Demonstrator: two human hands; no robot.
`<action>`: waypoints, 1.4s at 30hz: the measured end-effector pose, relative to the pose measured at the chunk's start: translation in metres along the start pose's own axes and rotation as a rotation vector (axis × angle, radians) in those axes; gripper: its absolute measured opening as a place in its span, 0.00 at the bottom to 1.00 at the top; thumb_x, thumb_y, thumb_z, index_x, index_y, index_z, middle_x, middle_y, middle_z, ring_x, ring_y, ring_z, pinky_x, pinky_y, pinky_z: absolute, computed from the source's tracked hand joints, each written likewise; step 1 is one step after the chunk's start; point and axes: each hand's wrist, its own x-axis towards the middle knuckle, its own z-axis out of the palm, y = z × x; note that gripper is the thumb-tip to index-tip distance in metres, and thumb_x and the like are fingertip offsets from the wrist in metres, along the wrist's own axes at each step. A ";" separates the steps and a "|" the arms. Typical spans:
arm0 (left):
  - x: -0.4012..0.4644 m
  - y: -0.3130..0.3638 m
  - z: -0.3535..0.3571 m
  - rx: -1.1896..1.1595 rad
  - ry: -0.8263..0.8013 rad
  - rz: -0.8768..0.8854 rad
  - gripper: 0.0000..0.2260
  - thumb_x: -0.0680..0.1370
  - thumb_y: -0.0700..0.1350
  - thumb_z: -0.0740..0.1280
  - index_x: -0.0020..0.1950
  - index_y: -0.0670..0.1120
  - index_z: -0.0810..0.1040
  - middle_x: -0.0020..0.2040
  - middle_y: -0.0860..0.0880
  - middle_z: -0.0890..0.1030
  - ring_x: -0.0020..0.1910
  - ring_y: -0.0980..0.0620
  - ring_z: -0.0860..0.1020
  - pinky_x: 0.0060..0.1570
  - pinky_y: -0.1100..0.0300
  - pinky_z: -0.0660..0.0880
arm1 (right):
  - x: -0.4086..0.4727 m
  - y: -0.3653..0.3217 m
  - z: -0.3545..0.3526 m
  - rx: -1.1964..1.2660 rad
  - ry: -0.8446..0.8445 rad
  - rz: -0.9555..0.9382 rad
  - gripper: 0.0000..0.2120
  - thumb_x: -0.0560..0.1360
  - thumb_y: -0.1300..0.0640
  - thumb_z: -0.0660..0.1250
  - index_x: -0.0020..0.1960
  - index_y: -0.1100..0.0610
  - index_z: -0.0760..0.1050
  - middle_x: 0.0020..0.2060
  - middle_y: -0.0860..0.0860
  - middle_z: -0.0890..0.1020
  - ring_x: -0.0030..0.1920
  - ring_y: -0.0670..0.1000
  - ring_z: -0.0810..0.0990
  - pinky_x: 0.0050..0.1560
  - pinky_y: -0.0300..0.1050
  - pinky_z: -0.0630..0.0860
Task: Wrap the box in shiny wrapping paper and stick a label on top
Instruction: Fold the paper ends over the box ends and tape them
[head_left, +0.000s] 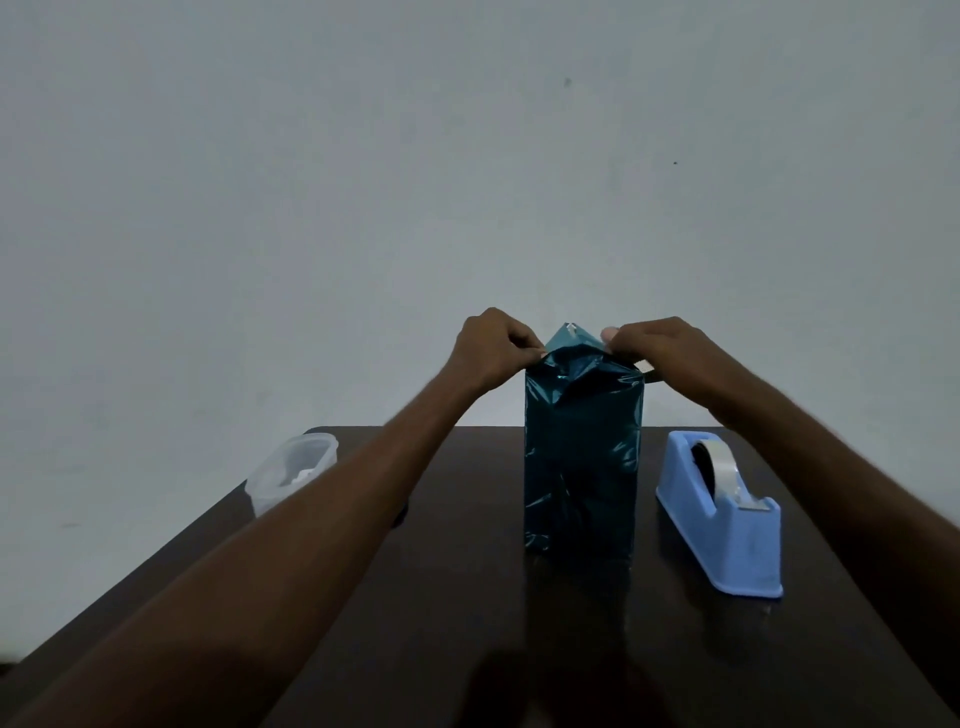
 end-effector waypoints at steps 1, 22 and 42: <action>0.000 0.000 0.000 0.015 -0.007 0.008 0.04 0.74 0.44 0.73 0.46 0.46 0.87 0.42 0.51 0.86 0.34 0.63 0.77 0.35 0.72 0.69 | -0.002 -0.003 -0.003 -0.016 -0.015 0.001 0.29 0.72 0.32 0.59 0.45 0.57 0.82 0.46 0.56 0.84 0.52 0.59 0.80 0.60 0.62 0.75; 0.005 0.001 -0.003 0.138 -0.070 0.056 0.03 0.75 0.46 0.72 0.45 0.49 0.86 0.43 0.51 0.85 0.43 0.54 0.81 0.48 0.53 0.80 | -0.013 -0.049 0.022 -0.658 0.214 -0.425 0.19 0.71 0.52 0.75 0.61 0.50 0.78 0.49 0.50 0.83 0.52 0.54 0.77 0.48 0.46 0.70; 0.002 0.000 -0.007 0.083 -0.098 0.057 0.03 0.74 0.46 0.73 0.42 0.48 0.85 0.42 0.51 0.85 0.42 0.54 0.80 0.43 0.61 0.75 | -0.007 -0.054 0.032 -0.773 0.174 -0.492 0.04 0.73 0.53 0.72 0.45 0.54 0.82 0.39 0.51 0.80 0.46 0.53 0.72 0.42 0.44 0.62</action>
